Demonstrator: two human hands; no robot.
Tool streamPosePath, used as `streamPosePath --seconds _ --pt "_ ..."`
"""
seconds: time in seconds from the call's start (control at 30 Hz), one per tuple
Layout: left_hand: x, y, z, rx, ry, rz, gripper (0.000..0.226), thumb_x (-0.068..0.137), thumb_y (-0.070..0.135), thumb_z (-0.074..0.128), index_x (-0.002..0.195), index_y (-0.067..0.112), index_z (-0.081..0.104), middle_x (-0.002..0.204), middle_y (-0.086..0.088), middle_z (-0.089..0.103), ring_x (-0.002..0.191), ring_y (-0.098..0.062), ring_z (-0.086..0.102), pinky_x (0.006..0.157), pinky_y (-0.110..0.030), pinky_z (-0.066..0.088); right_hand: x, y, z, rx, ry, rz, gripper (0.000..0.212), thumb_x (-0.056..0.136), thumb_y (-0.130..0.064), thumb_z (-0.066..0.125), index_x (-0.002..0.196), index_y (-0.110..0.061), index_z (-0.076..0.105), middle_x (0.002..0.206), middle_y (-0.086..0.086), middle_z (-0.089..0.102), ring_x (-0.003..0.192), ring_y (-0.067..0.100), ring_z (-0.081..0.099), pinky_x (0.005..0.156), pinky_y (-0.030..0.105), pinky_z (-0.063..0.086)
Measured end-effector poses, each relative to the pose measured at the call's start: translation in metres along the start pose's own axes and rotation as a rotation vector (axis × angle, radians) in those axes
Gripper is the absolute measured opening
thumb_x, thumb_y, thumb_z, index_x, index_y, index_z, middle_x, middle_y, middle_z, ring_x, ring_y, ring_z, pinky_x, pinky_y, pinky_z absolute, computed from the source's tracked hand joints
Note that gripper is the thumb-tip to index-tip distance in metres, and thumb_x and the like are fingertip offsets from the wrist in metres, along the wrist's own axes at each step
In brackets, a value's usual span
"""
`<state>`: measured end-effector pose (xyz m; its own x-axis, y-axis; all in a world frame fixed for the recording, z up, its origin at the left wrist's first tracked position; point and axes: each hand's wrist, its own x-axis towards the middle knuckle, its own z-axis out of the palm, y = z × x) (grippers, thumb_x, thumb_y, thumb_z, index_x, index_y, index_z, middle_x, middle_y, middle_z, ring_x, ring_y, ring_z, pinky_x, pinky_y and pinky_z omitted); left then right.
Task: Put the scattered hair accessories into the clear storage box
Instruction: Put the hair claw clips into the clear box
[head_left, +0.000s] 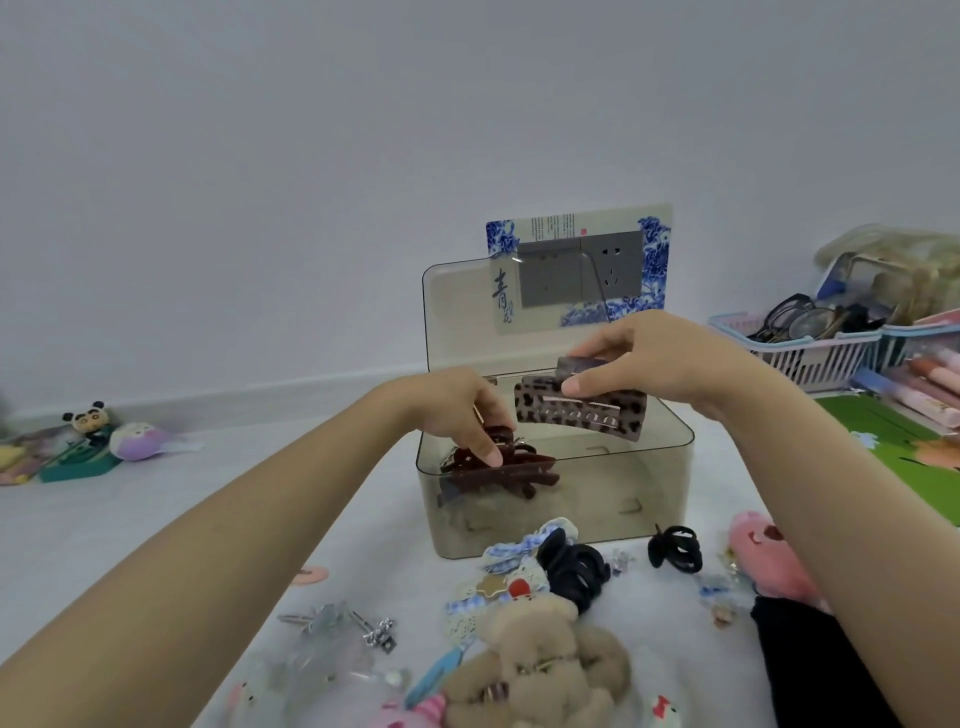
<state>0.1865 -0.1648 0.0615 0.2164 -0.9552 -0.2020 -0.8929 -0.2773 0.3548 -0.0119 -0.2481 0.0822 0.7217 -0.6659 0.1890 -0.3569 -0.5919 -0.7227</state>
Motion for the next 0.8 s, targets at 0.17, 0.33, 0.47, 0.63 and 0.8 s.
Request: streamPosePath --seconds 0.17,0.33,0.47,0.63,0.8 --pt "0.001 -0.002 0.007 0.018 0.024 0.02 0.028 0.07 0.027 0.08 0.081 0.036 0.056 0.108 0.005 0.059 0.096 -0.018 0.062 0.069 -0.021 0.043 -0.001 0.0 0.001 -0.044 -0.108 -0.04 0.041 0.069 -0.021 0.079 0.109 -0.021 0.069 0.083 -0.013 0.064 0.08 0.004 0.058 0.073 0.016 0.04" --pt "-0.002 -0.006 0.009 0.002 0.028 0.018 0.047 0.072 0.031 0.078 0.115 0.032 0.062 0.109 0.006 0.058 0.102 -0.018 0.062 0.082 -0.024 0.044 -0.002 0.004 -0.003 -0.136 -0.173 -0.047 0.04 0.075 -0.02 0.075 0.114 -0.023 0.066 0.076 -0.018 0.059 0.077 0.0 0.054 0.07 0.014 0.038" --pt "-0.005 -0.008 0.013 0.021 0.025 0.049 0.044 0.072 0.035 0.077 0.113 0.039 0.063 0.114 0.006 0.063 0.1 -0.013 0.061 0.093 -0.031 0.047 -0.002 0.007 -0.002 -0.213 -0.24 -0.048 0.039 0.076 -0.021 0.073 0.115 -0.024 0.066 0.078 -0.022 0.055 0.073 -0.002 0.049 0.067 0.015 0.034" --pt "-0.009 -0.009 0.009 0.124 0.049 0.025 0.048 0.074 0.033 0.076 0.119 0.036 0.06 0.113 0.005 0.06 0.101 -0.016 0.061 0.087 -0.031 0.048 0.001 0.01 0.004 -0.224 -0.268 -0.049 0.041 0.077 -0.022 0.073 0.117 -0.025 0.065 0.08 -0.024 0.055 0.072 -0.004 0.046 0.067 0.013 0.033" --pt "-0.012 -0.006 0.009 0.146 0.0 0.019 0.052 0.079 0.034 0.071 0.128 0.038 0.053 0.124 0.002 0.059 0.11 -0.016 0.059 0.098 -0.034 0.044 0.003 0.013 0.012 -0.217 -0.316 -0.067 0.039 0.078 -0.02 0.072 0.115 -0.026 0.065 0.079 -0.023 0.054 0.071 -0.005 0.046 0.067 0.013 0.033"
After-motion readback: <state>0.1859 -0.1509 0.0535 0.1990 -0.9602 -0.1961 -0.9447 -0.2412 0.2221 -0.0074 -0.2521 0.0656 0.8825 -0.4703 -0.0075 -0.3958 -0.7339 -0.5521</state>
